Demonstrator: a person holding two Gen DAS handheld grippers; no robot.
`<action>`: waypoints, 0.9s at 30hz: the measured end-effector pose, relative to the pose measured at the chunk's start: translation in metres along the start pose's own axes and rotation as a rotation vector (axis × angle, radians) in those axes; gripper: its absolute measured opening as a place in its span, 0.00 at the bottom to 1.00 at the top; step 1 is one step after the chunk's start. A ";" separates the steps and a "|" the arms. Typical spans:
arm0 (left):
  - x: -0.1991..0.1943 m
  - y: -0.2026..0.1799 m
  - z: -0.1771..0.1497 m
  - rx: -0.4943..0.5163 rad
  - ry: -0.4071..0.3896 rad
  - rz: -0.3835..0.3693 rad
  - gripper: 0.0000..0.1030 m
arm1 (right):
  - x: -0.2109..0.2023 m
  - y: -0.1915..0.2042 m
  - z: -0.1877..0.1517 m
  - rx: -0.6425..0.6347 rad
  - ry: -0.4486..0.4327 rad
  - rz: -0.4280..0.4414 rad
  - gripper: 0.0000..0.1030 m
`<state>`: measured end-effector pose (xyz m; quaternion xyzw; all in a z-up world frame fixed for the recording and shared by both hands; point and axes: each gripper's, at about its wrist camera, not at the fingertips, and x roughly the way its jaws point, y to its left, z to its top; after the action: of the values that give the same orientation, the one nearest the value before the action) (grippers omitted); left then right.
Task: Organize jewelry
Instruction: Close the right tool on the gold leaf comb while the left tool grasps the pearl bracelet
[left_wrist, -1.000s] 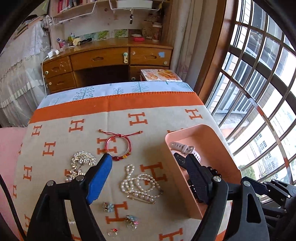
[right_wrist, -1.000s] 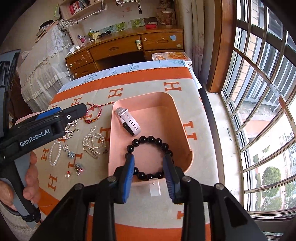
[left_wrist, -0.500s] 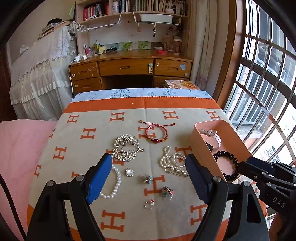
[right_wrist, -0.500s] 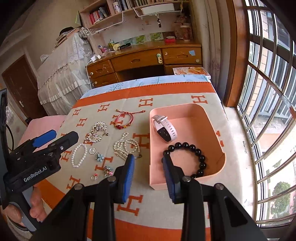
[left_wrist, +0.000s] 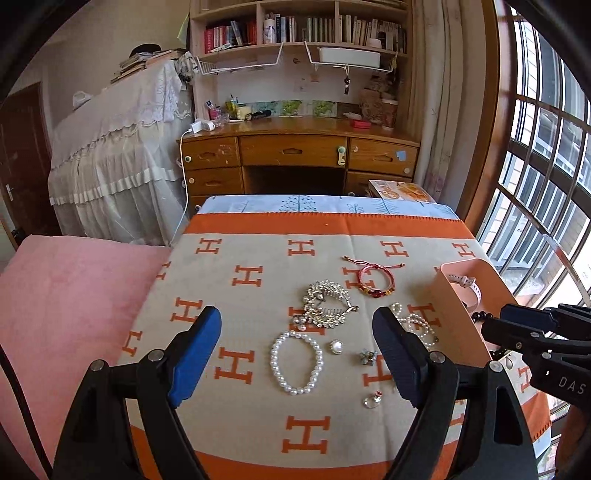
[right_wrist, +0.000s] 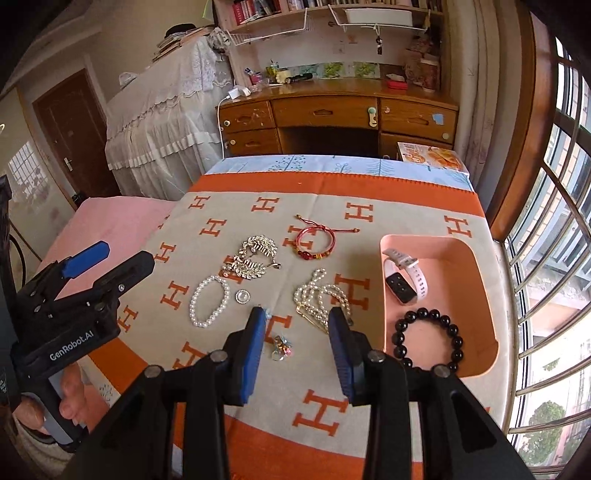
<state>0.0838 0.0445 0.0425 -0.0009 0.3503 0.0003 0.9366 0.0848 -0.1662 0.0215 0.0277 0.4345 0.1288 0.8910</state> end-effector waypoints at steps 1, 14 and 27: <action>-0.001 0.007 0.002 -0.003 -0.006 0.010 0.83 | 0.001 0.005 0.005 -0.016 -0.004 -0.007 0.37; 0.031 0.122 0.027 -0.172 0.042 0.101 0.98 | 0.046 0.046 0.085 -0.094 0.041 -0.016 0.63; 0.138 0.091 -0.027 -0.140 0.365 -0.123 0.98 | 0.181 0.048 0.095 -0.174 0.320 -0.013 0.63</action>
<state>0.1701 0.1356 -0.0682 -0.0874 0.5125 -0.0330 0.8536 0.2559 -0.0685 -0.0506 -0.0734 0.5580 0.1629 0.8104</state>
